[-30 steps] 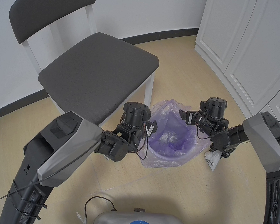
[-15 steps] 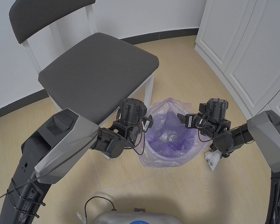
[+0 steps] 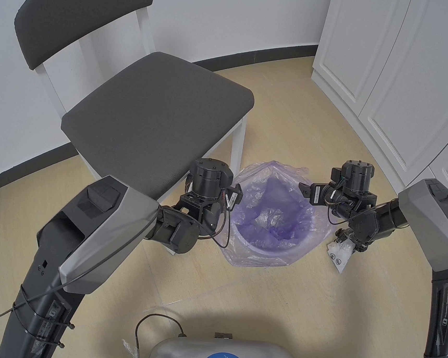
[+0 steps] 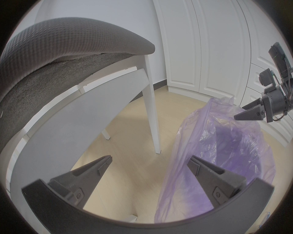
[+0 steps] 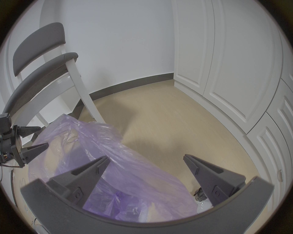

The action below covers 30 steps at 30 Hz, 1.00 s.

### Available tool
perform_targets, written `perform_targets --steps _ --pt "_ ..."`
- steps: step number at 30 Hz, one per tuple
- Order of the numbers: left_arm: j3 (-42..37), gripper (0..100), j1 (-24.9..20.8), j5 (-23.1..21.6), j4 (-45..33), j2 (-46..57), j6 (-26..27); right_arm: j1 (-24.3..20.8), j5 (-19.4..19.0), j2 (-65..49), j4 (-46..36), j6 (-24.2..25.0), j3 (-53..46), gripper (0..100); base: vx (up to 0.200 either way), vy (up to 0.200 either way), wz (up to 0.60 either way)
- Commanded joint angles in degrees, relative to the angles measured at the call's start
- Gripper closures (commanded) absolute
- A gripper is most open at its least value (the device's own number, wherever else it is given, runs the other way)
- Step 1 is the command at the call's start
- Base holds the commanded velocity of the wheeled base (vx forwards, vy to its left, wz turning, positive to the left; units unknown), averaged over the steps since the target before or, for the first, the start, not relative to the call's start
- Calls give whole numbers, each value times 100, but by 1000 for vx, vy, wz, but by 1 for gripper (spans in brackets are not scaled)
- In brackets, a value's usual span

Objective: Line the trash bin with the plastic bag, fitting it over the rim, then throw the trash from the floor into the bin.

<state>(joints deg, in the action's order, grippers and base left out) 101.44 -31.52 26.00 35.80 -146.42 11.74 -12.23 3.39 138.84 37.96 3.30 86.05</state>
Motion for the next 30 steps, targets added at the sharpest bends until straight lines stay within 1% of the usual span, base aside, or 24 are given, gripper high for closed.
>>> perform_targets --steps 1,3,10,17,21,25,28,30 --pt "219 0 103 54 23 -167 4 36 39 258 45 39 263 0 0 0 0" --pt "245 0 103 98 41 -203 -5 45 57 284 71 48 298 0 0 0 0" --pt "262 0 94 230 559 -431 21 98 118 442 300 171 421 0 0 0 0" --pt "245 0 6 239 674 -493 21 98 118 513 326 197 412 0 0 0 0" --pt "289 0 -29 309 902 -704 48 115 109 627 431 223 447 0 0 0 0" --pt "359 0 -29 502 1192 -923 329 133 109 741 607 355 483 0 0 0 0" --pt "482 0 -38 511 1280 -1046 443 168 109 776 651 399 526 0 0 0 0" --pt "904 0 -64 546 1289 -1292 593 186 118 855 677 575 614 0 0 0 0"
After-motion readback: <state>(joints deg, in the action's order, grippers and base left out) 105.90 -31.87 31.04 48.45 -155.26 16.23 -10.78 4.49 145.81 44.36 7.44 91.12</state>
